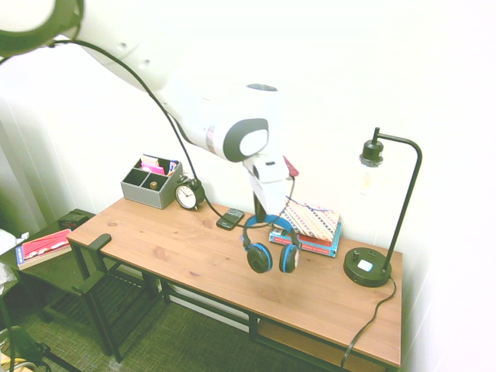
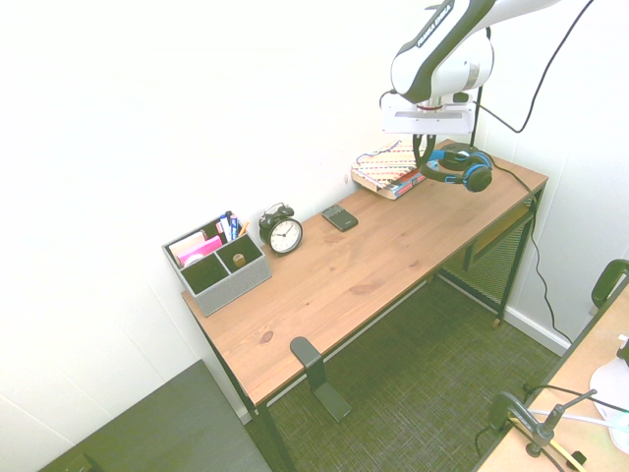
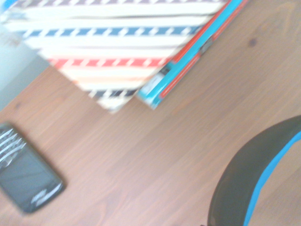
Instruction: Hang the headphone
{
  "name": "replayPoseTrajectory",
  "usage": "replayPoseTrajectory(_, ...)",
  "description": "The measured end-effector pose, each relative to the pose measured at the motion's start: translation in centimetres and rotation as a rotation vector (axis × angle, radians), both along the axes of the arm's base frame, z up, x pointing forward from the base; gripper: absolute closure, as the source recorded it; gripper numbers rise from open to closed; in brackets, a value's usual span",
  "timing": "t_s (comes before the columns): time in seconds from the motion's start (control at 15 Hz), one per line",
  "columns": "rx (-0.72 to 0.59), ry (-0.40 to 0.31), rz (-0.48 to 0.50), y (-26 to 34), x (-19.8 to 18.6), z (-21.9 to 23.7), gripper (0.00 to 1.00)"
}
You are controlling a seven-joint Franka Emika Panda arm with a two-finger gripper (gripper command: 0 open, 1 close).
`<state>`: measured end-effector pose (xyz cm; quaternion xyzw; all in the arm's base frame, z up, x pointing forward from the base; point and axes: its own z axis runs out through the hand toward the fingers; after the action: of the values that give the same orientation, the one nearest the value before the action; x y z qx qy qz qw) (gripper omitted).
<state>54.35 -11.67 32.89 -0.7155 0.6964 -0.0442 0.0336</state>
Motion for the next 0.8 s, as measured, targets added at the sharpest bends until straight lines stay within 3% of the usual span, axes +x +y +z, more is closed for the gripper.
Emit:
replayPoseTrajectory(0.33, -0.07, -0.002, 0.292, 19.3, -7.0, 1.7, 1.0)
replayPoseTrajectory(0.53, -0.07, -0.013, 0.414, 27.7, -9.6, 0.8, 1.0)
replayPoseTrajectory(0.8, -0.07, -0.007, 0.499, 37.3, -13.8, -2.6, 1.0)
